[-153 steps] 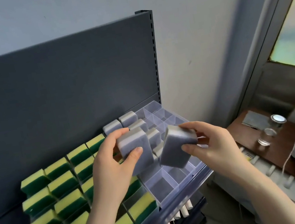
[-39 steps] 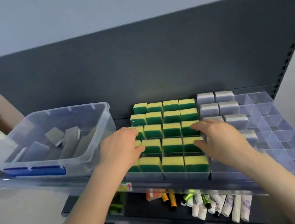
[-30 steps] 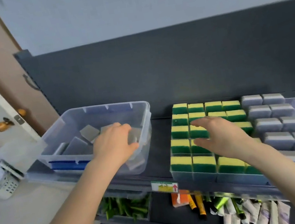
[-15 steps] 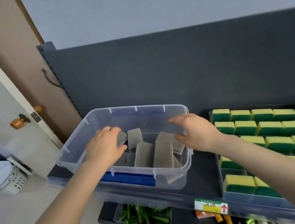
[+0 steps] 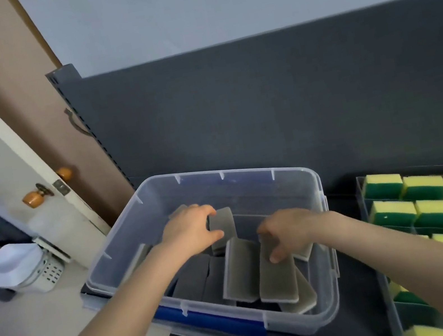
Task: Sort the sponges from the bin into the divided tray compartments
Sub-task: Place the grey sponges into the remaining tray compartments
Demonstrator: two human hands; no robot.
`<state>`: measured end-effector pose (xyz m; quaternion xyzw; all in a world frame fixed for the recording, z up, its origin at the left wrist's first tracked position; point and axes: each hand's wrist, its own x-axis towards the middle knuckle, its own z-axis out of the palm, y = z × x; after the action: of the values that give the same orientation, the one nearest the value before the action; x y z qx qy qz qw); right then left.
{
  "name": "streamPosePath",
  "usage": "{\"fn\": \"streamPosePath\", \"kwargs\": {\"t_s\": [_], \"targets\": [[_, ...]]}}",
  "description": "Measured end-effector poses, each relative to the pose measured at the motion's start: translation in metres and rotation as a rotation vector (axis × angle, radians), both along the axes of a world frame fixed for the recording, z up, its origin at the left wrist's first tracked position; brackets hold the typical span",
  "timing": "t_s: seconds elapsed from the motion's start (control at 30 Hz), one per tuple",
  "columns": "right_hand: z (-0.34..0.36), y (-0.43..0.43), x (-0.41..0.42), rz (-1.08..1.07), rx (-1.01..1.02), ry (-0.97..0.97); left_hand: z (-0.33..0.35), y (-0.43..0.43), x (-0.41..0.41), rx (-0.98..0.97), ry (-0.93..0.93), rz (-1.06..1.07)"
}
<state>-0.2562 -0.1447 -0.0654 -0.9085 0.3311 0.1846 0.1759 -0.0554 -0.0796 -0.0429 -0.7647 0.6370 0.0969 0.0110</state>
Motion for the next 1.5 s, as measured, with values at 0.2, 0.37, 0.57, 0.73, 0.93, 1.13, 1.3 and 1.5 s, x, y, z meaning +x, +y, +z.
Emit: {"fn": "streamPosePath", "kwargs": {"t_s": [0.2, 0.37, 0.57, 0.73, 0.93, 1.13, 1.3, 1.5], "targets": [[-0.006, -0.002, 0.006, 0.046, 0.039, 0.029, -0.013, -0.008, 0.007, 0.046, 0.142, -0.005], [0.005, 0.0, 0.006, 0.025, 0.116, 0.024, -0.017, -0.015, 0.015, 0.049, 0.261, -0.063], [0.044, -0.004, -0.006, -0.178, 0.201, -0.245, -0.006, -0.024, 0.021, 0.008, 0.63, -0.123], [0.061, -0.002, 0.011, -0.379, 0.235, -0.762, 0.008, -0.023, 0.013, 0.221, 1.317, 0.1], [0.042, -0.001, 0.038, -0.483, 0.116, -0.962, 0.006, -0.023, 0.028, 0.463, 1.649, 0.173], [0.017, 0.0, 0.037, -0.544, -0.021, -0.601, -0.005, -0.039, 0.068, 0.13, 1.391, 0.221], [-0.003, 0.009, 0.046, -0.384, -0.008, -0.16, -0.017, -0.047, 0.088, 0.036, 1.202, 0.224], [-0.008, 0.011, 0.058, -0.354, 0.121, -0.081, -0.024, -0.048, 0.092, 0.028, 1.182, 0.188]]}}
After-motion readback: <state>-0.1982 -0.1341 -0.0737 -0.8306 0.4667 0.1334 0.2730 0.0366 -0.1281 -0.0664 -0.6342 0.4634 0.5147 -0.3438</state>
